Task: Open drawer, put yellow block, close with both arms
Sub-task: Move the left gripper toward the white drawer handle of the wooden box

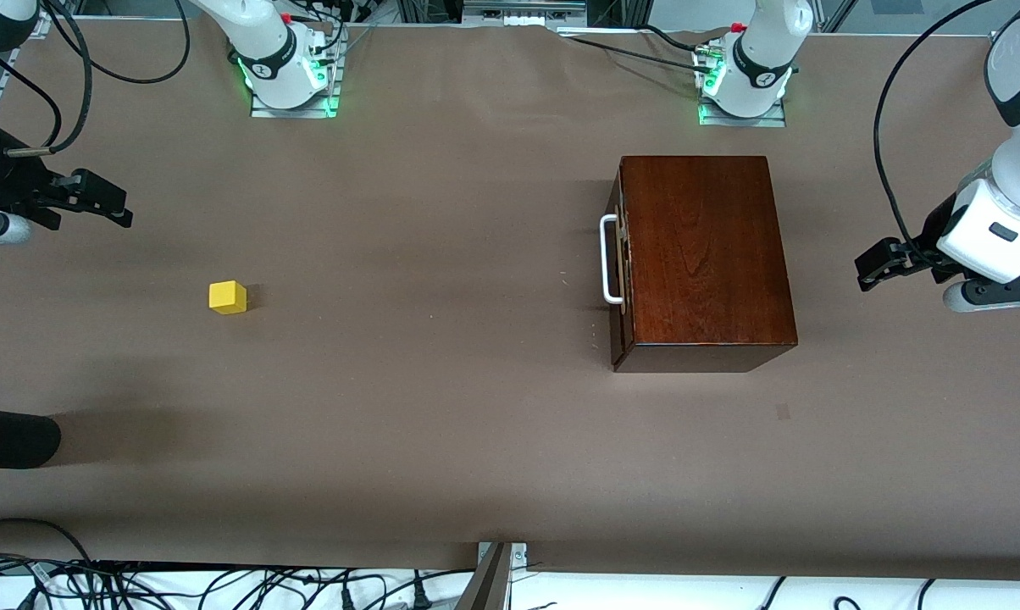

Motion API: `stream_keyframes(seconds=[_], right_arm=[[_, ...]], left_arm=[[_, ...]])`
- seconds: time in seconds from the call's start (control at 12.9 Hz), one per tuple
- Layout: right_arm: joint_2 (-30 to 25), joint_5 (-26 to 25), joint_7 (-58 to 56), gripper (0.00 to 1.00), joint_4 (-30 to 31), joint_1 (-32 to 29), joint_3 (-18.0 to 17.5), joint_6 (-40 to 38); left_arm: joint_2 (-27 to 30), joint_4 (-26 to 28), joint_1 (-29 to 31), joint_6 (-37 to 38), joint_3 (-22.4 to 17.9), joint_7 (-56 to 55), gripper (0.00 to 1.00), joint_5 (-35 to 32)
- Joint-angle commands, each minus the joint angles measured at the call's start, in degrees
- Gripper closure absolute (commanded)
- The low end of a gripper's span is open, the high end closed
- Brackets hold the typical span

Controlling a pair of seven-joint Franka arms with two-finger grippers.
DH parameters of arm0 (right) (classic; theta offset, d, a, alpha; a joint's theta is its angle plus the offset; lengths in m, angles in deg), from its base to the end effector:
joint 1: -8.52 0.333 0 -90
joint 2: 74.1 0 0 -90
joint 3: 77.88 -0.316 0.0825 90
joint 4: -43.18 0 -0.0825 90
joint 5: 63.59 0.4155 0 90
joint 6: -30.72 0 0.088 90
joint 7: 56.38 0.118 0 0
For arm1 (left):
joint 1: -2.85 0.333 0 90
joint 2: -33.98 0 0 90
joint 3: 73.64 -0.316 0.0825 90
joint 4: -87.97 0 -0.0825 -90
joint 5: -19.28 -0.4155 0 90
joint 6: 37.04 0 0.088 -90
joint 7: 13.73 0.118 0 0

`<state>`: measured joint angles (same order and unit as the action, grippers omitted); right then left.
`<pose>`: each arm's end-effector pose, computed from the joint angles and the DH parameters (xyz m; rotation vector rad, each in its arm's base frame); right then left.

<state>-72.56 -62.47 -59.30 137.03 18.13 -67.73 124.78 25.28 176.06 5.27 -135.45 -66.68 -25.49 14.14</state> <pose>0.5975 -0.0023 0.5700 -3.1253 -0.0624 0.0349 0.6419 -0.0367 0.5511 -3.0701 -0.1780 -0.0602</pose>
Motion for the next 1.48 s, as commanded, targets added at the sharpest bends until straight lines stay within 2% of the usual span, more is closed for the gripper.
stream_keyframes(seconds=[0.0, 0.85, 1.4], right_arm=[[0.1, -0.2, 0.5, 0.0, -0.4, -0.6, 0.0, -0.5], [0.3, -0.9, 0.4, 0.0, -0.3, -0.6, 0.8, -0.9], [0.3, -2.6, 5.0, 0.0, 1.2, -0.4, 1.2, -1.0]], left_arm=[[-0.4, -0.9, 0.3, 0.9, 0.3, 1.3, 0.0, 0.9], [-1.3, -3.1, 0.0, 0.8, 0.3, 1.6, 0.0, 0.1], [-1.9, -3.2, 0.1, 0.6, 0.2, 1.0, 0.0, 0.9]])
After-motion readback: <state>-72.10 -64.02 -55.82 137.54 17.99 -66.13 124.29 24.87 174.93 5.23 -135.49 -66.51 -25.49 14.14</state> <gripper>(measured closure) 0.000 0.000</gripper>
